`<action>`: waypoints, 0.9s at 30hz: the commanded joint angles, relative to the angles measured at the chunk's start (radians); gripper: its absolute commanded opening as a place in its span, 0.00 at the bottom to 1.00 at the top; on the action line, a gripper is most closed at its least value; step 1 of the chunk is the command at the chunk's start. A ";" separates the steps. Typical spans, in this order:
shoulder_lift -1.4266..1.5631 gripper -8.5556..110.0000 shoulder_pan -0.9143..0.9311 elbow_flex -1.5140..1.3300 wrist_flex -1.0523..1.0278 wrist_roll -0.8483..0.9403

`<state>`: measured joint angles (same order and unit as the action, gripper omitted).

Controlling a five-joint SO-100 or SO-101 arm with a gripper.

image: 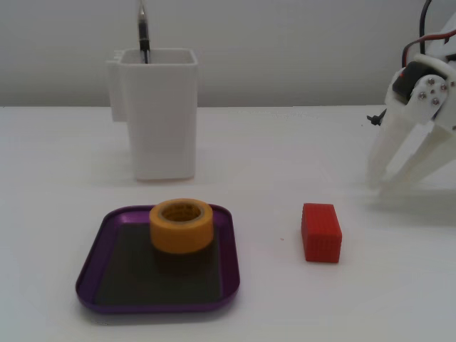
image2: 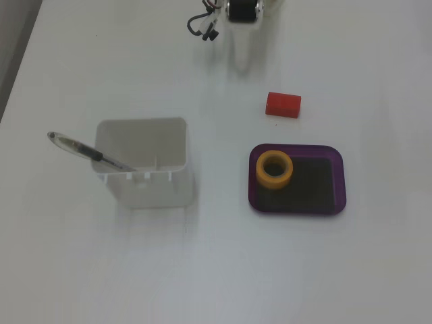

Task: Remove the yellow tape from the box.

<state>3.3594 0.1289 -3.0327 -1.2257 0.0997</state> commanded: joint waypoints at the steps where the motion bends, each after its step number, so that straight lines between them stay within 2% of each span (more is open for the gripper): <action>1: 0.035 0.07 -0.008 0.003 0.009 -0.009; 27: 0.018 0.07 -0.008 0.138 0.009 -0.009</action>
<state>3.3594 0.1289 -2.9452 -1.2257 0.0936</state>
